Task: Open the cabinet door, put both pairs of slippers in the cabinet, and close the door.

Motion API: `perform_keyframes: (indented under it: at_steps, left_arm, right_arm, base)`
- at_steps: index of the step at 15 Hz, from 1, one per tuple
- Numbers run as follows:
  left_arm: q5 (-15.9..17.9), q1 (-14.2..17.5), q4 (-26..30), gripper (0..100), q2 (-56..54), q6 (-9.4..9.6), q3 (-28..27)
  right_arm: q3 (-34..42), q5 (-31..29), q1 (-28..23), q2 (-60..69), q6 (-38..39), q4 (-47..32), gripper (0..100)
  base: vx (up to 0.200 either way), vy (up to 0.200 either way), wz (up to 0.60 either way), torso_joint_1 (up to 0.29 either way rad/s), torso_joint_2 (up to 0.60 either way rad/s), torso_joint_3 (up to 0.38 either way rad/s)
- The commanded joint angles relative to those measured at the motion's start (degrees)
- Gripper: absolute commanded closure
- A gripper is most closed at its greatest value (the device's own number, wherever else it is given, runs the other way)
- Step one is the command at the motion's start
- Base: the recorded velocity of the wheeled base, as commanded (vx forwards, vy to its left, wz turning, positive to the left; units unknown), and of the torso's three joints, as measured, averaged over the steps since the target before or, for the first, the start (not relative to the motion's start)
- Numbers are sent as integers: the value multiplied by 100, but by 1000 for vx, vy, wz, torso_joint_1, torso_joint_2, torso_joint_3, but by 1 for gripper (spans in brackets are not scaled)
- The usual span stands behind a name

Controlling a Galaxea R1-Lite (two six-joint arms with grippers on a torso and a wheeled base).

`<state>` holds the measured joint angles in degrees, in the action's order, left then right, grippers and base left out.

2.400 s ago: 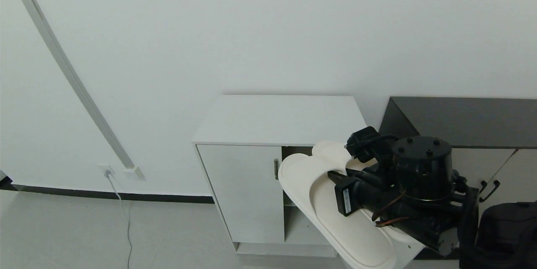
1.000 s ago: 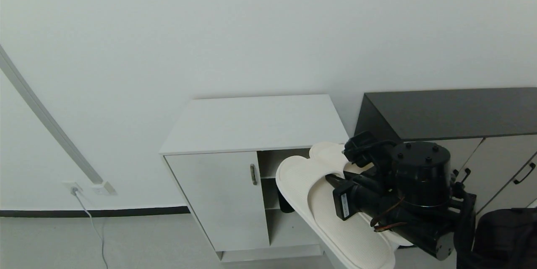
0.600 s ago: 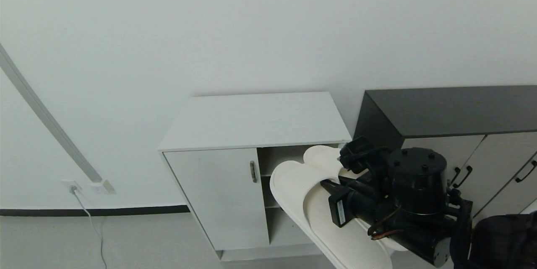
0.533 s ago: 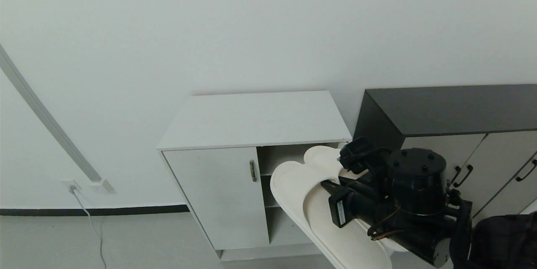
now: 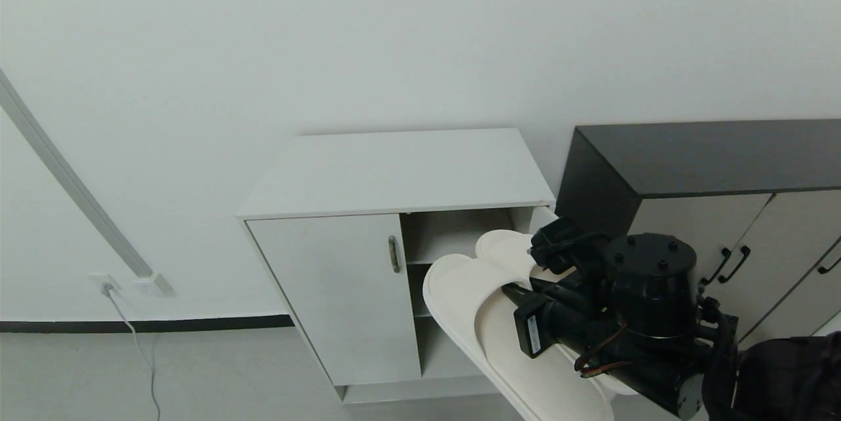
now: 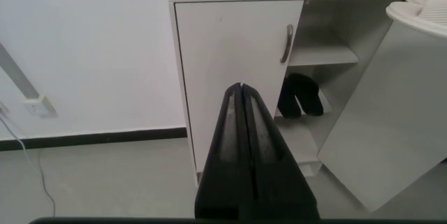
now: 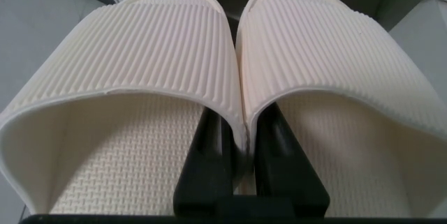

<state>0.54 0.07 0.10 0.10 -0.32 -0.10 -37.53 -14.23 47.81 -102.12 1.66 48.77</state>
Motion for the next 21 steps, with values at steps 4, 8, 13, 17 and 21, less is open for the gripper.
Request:
perform_keyframes:
  at_steps: [4,8,13,17,21]
  left_arm:
    - [-1,1,-1,100,-1,-3,1]
    - [-1,1,-1,100,-1,-3,1]
    - [-1,1,-1,100,-1,-3,1]
    - [-1,1,-1,100,-1,-3,1]
    - [-1,1,-1,100,-1,-3,1]
  right_arm:
    - [9,-1,9,-10,-16,0,100]
    - [36,-1,9,-10,-34,0,100]
    - [53,-1,9,-10,-34,0,100]
    - [132,8,9,-18,-52,247,100]
    - [150,8,18,-27,-113,273,100]
  base:
    - [0,0,0,-172,389,217]
    - [0,0,0,-220,523,296]
    - [0,0,0,-216,544,321]
    - [0,0,0,-193,515,317]
    - [0,0,0,-163,491,321]
